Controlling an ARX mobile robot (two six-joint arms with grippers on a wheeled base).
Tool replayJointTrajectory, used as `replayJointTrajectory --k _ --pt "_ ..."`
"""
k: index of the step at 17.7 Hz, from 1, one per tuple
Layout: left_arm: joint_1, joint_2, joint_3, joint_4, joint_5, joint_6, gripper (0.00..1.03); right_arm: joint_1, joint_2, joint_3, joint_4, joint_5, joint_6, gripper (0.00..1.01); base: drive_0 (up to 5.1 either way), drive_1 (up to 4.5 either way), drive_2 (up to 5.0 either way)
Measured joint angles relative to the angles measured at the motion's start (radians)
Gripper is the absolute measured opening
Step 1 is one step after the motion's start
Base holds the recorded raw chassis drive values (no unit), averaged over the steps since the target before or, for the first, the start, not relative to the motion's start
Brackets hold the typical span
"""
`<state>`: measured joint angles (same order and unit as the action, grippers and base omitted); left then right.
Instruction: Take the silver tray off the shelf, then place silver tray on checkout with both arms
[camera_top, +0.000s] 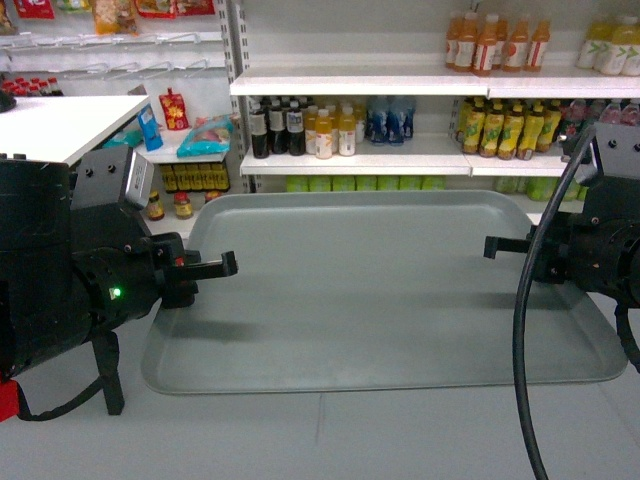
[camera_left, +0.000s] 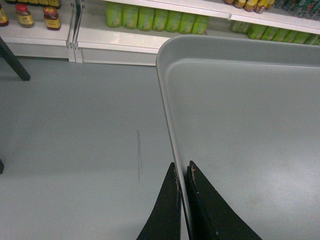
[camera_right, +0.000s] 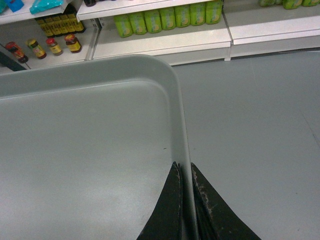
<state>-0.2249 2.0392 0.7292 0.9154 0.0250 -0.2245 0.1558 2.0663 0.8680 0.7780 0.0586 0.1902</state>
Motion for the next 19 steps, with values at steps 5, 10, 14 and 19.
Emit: replayJointTrajectory --k 5,10,14,19 --pt "0.0 0.0 -0.004 -0.002 -0.002 -0.001 0.03 0.0 -0.003 0.0 -0.003 0.0 0.0 0.03 0.0 -1.69 1.7" --pt "-0.002 0.0 -0.003 0.006 -0.002 -0.003 0.03 -0.004 -0.003 0.0 0.0 0.0 0.0 0.03 -2.5 2.14 0.5" --pt "-0.005 0.0 0.0 0.003 -0.002 -0.005 0.03 -0.006 -0.003 0.0 0.001 -0.002 0.0 0.03 -4.5 4.08 1.0" --pt "-0.003 0.0 0.0 0.002 -0.002 -0.004 0.03 -0.006 -0.003 0.0 0.0 -0.003 0.0 0.03 -4.9 3.67 0.6"
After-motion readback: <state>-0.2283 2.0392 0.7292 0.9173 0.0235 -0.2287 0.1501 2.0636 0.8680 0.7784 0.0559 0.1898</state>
